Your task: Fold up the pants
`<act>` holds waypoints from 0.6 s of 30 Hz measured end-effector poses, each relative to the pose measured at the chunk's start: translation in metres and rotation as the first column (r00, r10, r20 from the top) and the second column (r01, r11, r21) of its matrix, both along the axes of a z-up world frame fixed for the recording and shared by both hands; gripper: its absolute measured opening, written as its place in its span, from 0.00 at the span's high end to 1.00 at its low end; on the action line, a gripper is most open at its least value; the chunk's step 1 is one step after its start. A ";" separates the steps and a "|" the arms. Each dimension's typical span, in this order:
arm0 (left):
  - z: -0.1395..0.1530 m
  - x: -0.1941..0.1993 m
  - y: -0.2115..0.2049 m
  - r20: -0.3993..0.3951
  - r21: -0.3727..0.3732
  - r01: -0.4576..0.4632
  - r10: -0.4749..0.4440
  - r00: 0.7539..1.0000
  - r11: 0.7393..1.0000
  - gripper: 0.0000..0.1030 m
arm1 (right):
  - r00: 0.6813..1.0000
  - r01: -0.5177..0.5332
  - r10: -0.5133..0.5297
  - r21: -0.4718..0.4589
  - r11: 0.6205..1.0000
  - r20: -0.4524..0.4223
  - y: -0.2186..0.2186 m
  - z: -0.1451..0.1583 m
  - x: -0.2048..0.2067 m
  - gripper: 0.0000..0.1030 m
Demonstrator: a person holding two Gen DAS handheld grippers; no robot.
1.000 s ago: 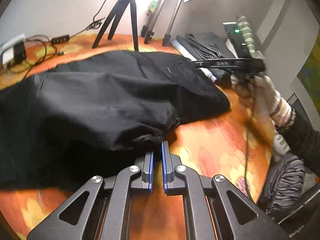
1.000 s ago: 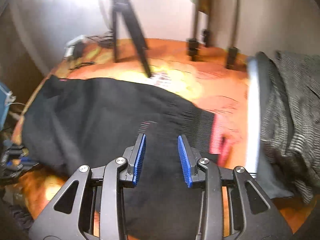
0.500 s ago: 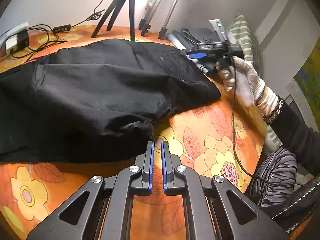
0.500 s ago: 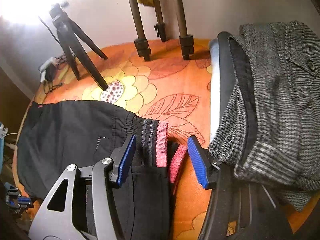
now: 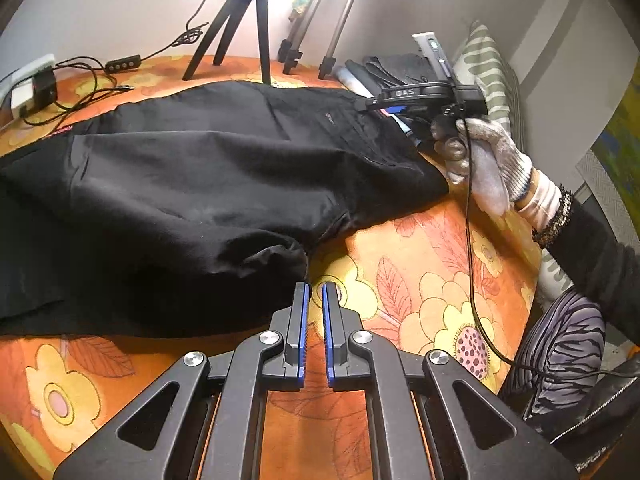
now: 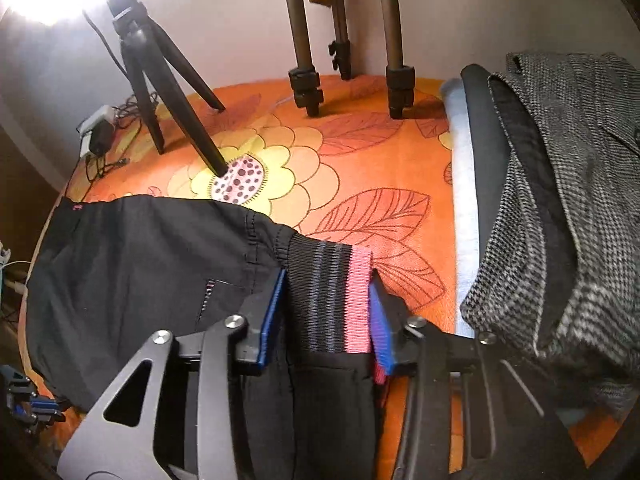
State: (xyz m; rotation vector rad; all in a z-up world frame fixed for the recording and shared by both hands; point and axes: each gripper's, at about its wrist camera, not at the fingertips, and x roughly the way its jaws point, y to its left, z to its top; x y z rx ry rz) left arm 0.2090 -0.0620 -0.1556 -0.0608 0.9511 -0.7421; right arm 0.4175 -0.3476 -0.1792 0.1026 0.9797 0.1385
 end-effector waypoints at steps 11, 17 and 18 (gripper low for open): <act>-0.001 -0.004 -0.006 -0.024 -0.030 0.032 -0.033 0.999 0.999 0.96 | 0.992 0.093 -0.063 -0.276 0.957 0.113 0.008 0.026 -0.016 0.66; 0.014 -0.013 0.022 -0.020 -0.036 -0.009 0.009 1.000 0.999 0.95 | 0.994 0.055 -0.023 -0.315 0.948 0.105 0.010 0.028 -0.016 0.51; 0.016 -0.014 0.032 -0.015 -0.039 -0.032 0.031 0.999 0.999 0.94 | 0.992 0.058 -0.021 -0.314 0.948 0.121 0.010 0.034 -0.019 0.49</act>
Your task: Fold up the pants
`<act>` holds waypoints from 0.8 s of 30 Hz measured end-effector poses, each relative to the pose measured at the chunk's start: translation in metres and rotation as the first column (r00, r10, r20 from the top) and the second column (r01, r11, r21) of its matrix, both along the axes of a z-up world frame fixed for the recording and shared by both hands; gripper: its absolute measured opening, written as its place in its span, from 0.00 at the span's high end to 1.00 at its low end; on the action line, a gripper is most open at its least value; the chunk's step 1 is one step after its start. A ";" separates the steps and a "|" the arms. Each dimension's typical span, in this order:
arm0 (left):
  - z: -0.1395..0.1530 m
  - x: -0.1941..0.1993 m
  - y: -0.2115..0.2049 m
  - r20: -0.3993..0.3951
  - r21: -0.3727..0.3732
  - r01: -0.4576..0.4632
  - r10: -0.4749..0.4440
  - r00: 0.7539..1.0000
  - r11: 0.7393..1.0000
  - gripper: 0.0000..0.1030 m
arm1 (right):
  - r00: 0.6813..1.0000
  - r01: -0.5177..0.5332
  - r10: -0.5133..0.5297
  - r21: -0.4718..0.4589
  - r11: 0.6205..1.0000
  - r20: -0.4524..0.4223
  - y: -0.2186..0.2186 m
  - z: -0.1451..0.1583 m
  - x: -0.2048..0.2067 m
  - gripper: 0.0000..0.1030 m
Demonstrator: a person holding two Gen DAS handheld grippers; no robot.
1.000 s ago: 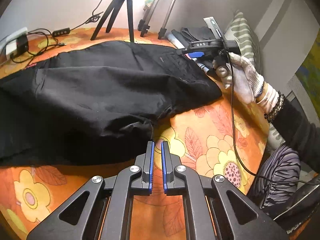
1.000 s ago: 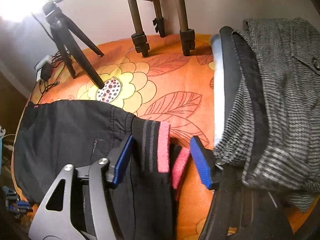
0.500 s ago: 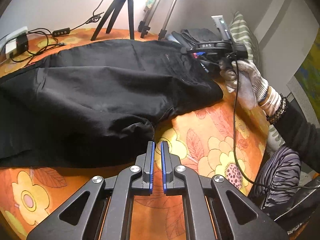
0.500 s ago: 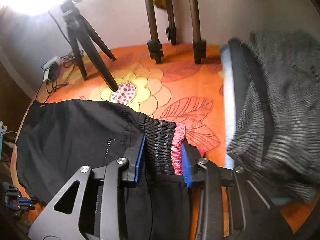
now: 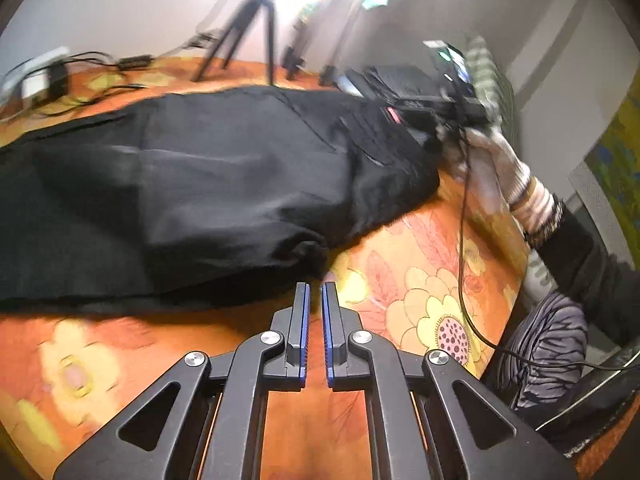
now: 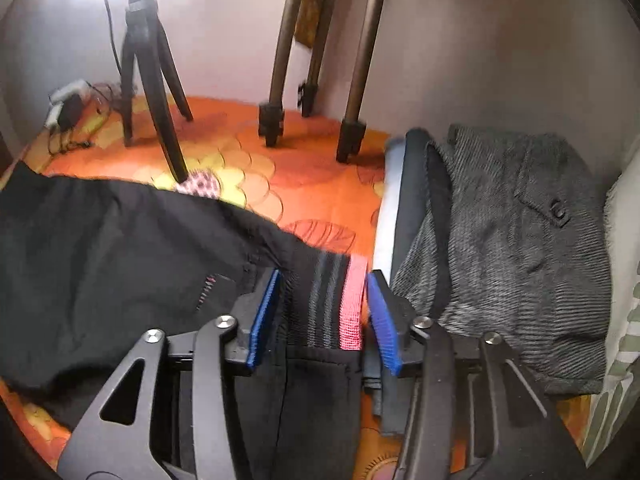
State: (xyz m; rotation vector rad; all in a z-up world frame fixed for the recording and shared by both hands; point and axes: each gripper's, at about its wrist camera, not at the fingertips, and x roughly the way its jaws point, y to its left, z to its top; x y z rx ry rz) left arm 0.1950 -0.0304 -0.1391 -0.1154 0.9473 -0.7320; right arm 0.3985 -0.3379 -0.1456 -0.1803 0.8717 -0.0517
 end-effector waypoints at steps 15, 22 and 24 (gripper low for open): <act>-0.009 0.022 0.237 0.041 0.114 -0.594 0.594 0.804 0.796 0.77 | 0.907 -0.418 0.420 0.146 0.897 0.020 0.129 0.047 -0.073 0.48; -0.020 0.029 0.260 0.065 0.142 -0.582 0.579 0.813 0.801 0.77 | 0.808 -0.580 0.588 0.129 0.804 -0.036 0.235 0.044 -0.066 0.48; -0.023 0.032 0.258 0.083 0.167 -0.566 0.560 0.824 0.807 0.77 | 0.791 -0.602 0.611 0.123 0.789 -0.044 0.261 0.044 -0.058 0.48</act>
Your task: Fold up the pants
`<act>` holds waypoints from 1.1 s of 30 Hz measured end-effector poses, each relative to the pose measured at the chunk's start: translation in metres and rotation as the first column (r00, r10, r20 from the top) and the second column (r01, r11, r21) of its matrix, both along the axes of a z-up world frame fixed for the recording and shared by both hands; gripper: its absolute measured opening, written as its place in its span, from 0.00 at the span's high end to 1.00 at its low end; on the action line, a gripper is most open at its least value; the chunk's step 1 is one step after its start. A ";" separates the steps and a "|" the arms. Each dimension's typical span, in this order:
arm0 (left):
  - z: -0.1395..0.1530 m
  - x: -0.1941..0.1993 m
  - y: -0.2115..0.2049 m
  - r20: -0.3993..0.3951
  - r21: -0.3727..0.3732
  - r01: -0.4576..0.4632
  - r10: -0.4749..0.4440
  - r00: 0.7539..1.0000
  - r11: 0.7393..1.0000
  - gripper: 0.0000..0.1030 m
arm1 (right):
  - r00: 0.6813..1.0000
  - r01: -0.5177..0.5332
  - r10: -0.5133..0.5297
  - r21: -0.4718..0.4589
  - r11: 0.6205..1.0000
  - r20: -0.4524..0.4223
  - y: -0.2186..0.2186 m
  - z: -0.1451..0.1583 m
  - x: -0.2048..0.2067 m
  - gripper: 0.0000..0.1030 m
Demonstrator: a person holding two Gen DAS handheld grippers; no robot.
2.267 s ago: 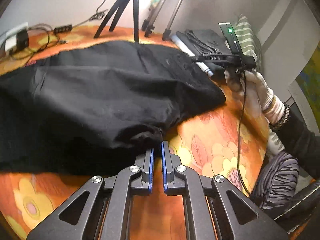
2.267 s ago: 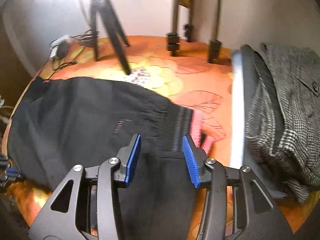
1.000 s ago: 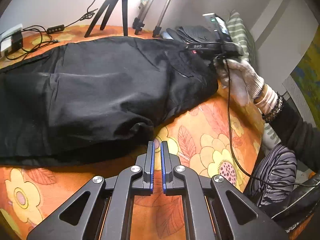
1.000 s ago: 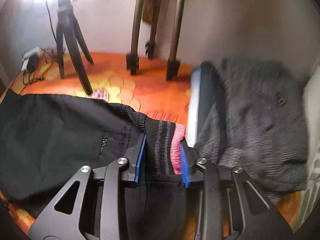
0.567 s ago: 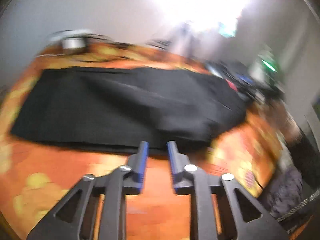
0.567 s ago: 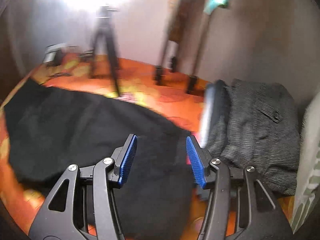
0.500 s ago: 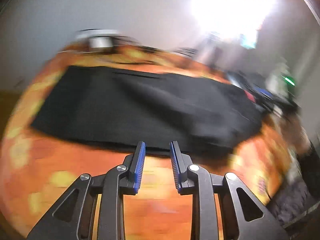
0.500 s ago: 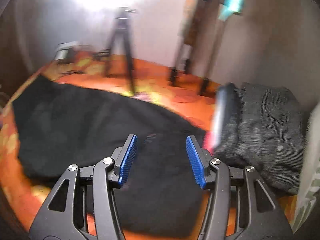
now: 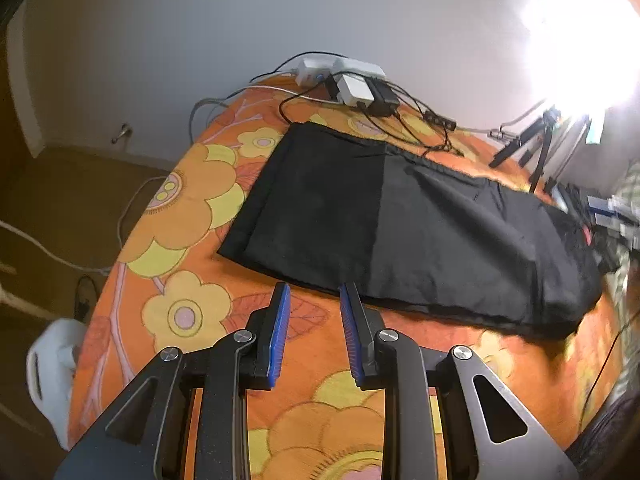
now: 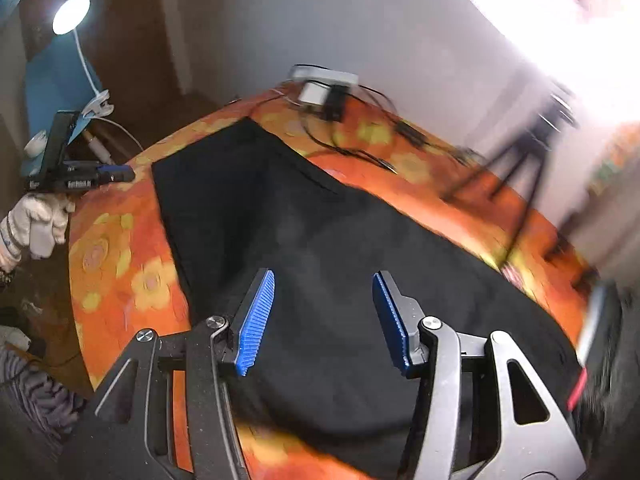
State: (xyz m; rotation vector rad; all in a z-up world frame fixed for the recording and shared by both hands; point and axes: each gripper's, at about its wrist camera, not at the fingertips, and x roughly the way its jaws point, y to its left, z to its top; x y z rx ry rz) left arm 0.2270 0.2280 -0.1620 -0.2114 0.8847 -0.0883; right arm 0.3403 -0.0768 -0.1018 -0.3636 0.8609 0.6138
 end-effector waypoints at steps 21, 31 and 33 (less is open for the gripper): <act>-0.023 0.013 0.026 0.019 -0.022 0.020 -0.020 1.000 1.000 0.67 | 0.980 -0.162 0.153 -0.063 0.985 -0.130 0.226 -0.077 0.163 0.41; -0.030 0.020 0.028 0.027 -0.016 0.004 -0.004 1.000 1.000 0.67 | 0.969 -0.173 0.166 -0.020 0.985 -0.184 0.289 -0.111 0.208 0.41; -0.030 0.022 0.027 0.026 0.004 0.002 -0.002 1.000 1.000 0.67 | 0.968 -0.164 0.158 -0.014 0.986 -0.193 0.292 -0.118 0.214 0.41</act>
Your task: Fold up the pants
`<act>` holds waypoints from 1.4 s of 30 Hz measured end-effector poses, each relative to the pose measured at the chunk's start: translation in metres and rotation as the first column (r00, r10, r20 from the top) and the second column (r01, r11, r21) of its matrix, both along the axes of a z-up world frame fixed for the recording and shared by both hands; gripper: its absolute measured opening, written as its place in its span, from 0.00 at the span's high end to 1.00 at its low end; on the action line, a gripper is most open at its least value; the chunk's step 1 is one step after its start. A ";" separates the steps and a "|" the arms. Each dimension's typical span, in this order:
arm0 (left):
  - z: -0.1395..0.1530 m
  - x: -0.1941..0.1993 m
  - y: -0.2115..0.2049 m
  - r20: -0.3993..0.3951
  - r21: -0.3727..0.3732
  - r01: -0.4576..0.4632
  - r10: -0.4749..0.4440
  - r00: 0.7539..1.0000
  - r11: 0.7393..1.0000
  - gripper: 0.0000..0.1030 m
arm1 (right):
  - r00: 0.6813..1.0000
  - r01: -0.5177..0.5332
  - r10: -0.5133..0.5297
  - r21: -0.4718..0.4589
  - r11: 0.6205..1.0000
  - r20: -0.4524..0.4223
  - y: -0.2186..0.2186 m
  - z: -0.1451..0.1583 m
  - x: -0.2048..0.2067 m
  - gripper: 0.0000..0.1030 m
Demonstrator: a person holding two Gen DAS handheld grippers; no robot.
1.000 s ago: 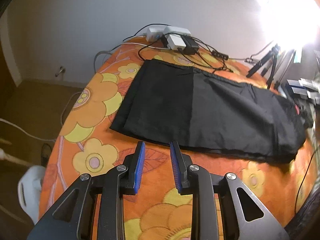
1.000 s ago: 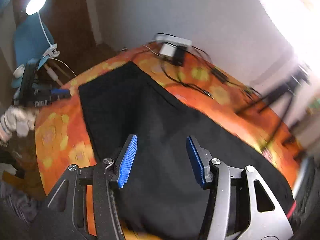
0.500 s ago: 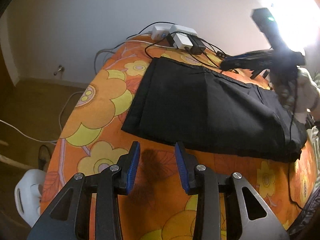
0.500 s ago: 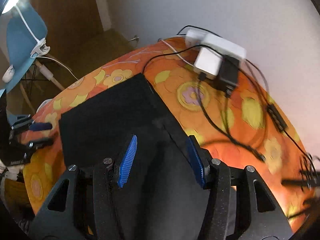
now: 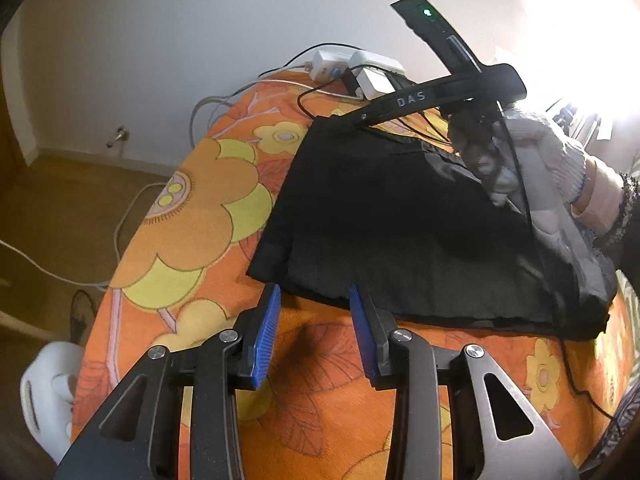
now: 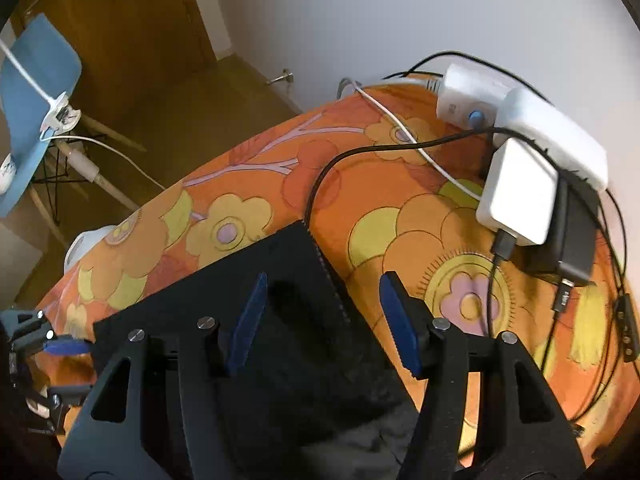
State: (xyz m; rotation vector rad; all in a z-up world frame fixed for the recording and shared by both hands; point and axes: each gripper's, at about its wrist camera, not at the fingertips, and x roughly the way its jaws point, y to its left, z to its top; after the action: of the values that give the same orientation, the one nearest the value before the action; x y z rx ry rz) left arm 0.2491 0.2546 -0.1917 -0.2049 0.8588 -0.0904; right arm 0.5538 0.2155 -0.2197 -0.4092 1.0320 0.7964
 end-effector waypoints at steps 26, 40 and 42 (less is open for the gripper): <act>0.001 0.001 0.008 0.000 -0.008 -0.057 0.057 0.998 0.998 0.65 | 0.991 -0.019 0.018 0.007 1.000 0.133 0.031 0.005 -0.013 0.96; 0.019 -0.008 0.042 0.004 -0.110 -0.132 0.134 0.991 0.985 0.51 | 0.973 -0.147 0.152 -0.040 0.988 0.176 -0.001 0.042 -0.104 0.54; 0.019 -0.009 0.048 -0.019 -0.160 -0.139 0.138 0.990 0.977 0.51 | 0.969 -0.209 0.213 -0.039 0.977 0.128 -0.009 0.040 -0.137 0.54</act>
State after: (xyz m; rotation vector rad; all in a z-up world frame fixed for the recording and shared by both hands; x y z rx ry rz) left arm 0.2401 0.3024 -0.1731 -0.4168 0.8431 -0.0284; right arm 0.4164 0.2061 -0.1793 -0.5933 0.8851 0.9340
